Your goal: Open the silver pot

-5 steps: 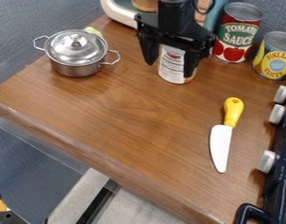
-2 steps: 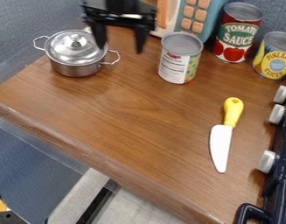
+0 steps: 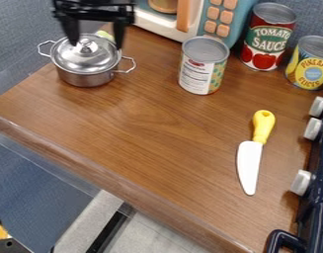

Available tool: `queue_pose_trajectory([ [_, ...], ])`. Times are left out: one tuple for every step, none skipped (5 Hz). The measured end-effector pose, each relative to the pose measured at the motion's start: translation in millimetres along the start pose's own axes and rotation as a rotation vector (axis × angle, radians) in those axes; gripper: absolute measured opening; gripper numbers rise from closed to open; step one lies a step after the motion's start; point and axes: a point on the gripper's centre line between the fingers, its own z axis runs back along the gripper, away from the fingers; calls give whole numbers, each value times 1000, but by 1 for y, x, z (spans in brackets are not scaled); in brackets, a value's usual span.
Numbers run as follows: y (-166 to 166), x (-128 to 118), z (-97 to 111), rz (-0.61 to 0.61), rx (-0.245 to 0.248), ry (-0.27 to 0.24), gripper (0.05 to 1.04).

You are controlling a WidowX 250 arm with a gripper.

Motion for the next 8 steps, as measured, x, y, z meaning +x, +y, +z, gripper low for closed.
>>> queue_pose_trajectory([
  [9, 5, 3, 30, 17, -10, 999],
  [21, 10, 0, 79, 28, -9, 1000],
  [19, 14, -19, 91, 28, 14, 1000],
  [13, 20, -31, 73, 44, 30, 1000],
  [9, 24, -33, 57, 56, 31, 950],
  [7, 23, -33, 42, 76, 9, 683],
  [6, 23, -31, 58, 69, -9, 409],
  [4, 20, -30, 60, 63, -7, 280],
])
